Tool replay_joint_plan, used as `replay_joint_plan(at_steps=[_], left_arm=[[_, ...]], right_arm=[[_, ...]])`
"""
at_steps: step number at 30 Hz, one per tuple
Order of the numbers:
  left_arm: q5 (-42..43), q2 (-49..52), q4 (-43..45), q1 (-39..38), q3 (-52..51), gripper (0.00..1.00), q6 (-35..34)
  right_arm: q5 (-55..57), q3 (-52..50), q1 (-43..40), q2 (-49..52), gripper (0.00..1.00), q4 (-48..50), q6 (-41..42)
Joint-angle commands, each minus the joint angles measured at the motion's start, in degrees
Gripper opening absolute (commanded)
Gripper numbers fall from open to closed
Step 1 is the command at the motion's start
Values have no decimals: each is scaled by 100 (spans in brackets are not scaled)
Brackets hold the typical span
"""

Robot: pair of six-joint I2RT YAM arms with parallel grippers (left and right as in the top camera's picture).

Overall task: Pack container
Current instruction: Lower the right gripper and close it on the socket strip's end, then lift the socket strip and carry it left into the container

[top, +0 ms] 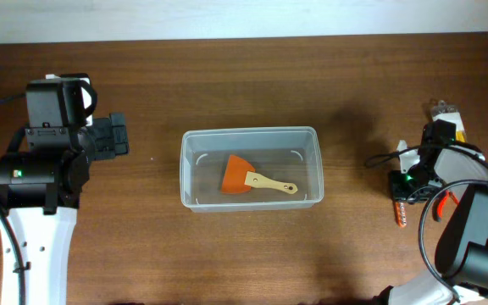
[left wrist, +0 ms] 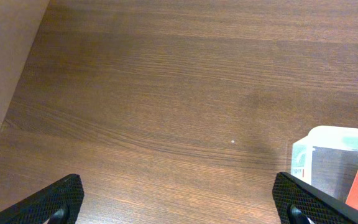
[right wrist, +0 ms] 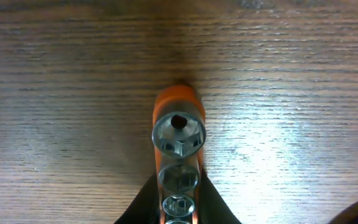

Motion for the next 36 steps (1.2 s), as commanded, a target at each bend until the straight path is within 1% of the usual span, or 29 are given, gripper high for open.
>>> replay_joint_plan(at_steps=[1,6,10,15,20,24,28,36], left_arm=[[-83,-17,-7,-9,127,99,-59],[-83,-17,-7,-9,127,99,-59],[-83,-17,-4,-7,127,99,-59],[-83,-17,-7,-7,127,99,-59],[-83,-17,-4,-9,127,99,-59],[-83,-17,-7,-9,127,99,-59],[-83,-17,-4,-9,127,99,-59],[-83,-17,-4,-7,127,99,-59]], right_arm=[[81,326,-9,136,14,-127,-15],[79,1001,-7,133,13,-577,-15],[79,1705,-7,133,13,-1141,-17],[72,2844,31,133,12,-2107,-20],[52,3783,337,133,13,-2968,-127],[52,4371,883,133,12,-3353,-140],[57,4682,1672,133,13,-3453,-424],[76,4723,3217,136,13,-3410,-1537]])
